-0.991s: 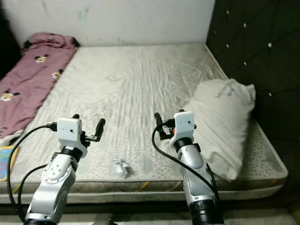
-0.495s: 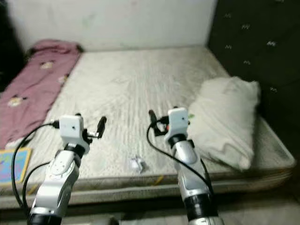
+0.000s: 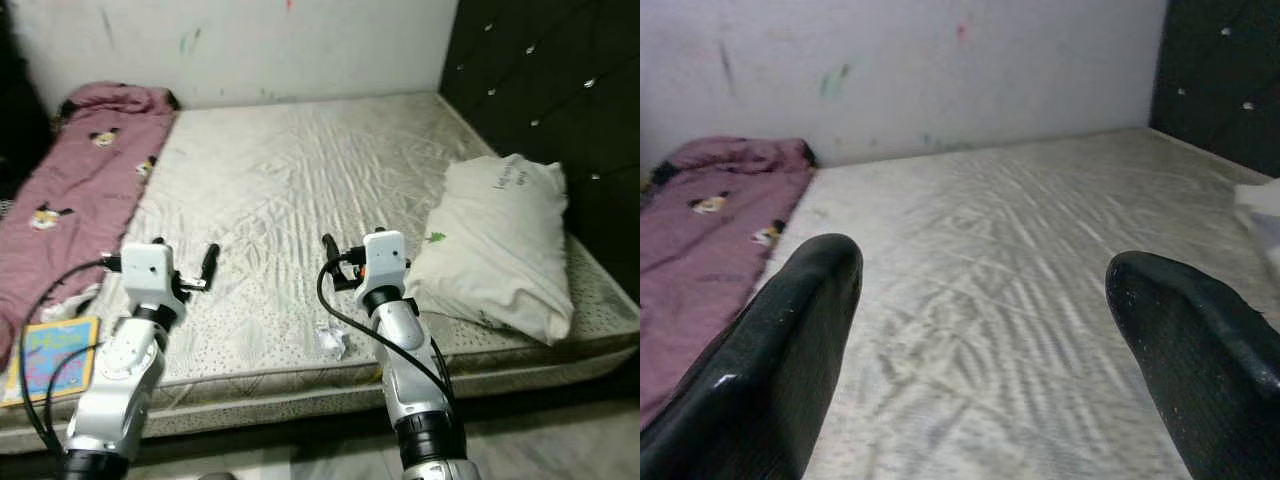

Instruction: Clean up the room

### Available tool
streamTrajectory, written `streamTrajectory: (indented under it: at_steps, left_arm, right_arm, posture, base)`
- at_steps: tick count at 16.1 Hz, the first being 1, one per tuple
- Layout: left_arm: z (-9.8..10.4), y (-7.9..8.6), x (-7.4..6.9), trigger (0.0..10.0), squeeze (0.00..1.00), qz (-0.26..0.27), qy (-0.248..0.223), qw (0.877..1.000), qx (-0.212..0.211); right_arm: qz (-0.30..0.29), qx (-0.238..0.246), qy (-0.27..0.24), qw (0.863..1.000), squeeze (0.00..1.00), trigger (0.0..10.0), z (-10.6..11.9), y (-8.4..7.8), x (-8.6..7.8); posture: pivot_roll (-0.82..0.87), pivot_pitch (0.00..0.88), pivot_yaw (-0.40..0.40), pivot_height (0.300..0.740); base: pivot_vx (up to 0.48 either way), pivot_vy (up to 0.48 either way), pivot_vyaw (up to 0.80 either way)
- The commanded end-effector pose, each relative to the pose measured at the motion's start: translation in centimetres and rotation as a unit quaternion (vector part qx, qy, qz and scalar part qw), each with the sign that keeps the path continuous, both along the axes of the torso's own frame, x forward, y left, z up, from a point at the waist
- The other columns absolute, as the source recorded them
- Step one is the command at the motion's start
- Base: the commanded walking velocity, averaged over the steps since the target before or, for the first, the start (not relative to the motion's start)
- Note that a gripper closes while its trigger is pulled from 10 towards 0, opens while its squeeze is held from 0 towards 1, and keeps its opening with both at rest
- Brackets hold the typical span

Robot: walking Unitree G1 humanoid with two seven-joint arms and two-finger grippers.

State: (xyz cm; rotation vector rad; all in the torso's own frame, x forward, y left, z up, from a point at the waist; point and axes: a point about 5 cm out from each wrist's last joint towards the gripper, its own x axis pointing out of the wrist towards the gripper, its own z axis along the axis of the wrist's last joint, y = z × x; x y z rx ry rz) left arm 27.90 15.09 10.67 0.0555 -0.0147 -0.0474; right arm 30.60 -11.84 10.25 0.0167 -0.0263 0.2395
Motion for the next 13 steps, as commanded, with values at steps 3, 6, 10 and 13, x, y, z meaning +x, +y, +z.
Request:
streamTrajectory:
  at_steps: [3, 6, 10, 13]
  left_arm:
    - [0.0, 1.2, -0.2, 10.0, 0.0, 0.035, 0.002, 0.999, 0.007]
    - [-0.6, 1.3, -0.9, 10.0, 0.0, 0.042, 0.023, 0.999, -0.017]
    - [-0.9, 1.1, -1.1, 10.0, 0.0, 0.017, 0.026, 1.0, -0.002]
    - [-0.6, 0.6, -0.9, 10.0, 0.0, -0.003, 0.022, 1.0, -0.01]
  right_arm:
    - [-0.027, 0.025, -0.029, 0.999, 0.0, 10.0, 1.8, -1.0, 0.1]
    - [-0.068, 0.016, -0.017, 0.997, 0.0, 10.0, 1.1, -3.5, -0.9]
    - [-0.09, 0.029, 0.012, 0.995, 0.0, 10.0, -0.3, -3.8, -1.6]
    - [-0.081, 0.028, 0.012, 0.996, 0.0, 10.0, 0.0, -3.2, -1.4]
  posture:
    - [0.06, 0.0, 0.032, 0.74]
    - [0.06, 0.0, 0.038, 0.74]
    - [0.06, 0.0, 0.049, 0.74]
    - [0.06, 0.0, 0.049, 0.74]
  base:
    - [0.0, 0.0, 0.0]
    - [0.0, 0.0, 0.0]
    - [0.0, 0.0, 0.0]
    - [0.0, 0.0, 0.0]
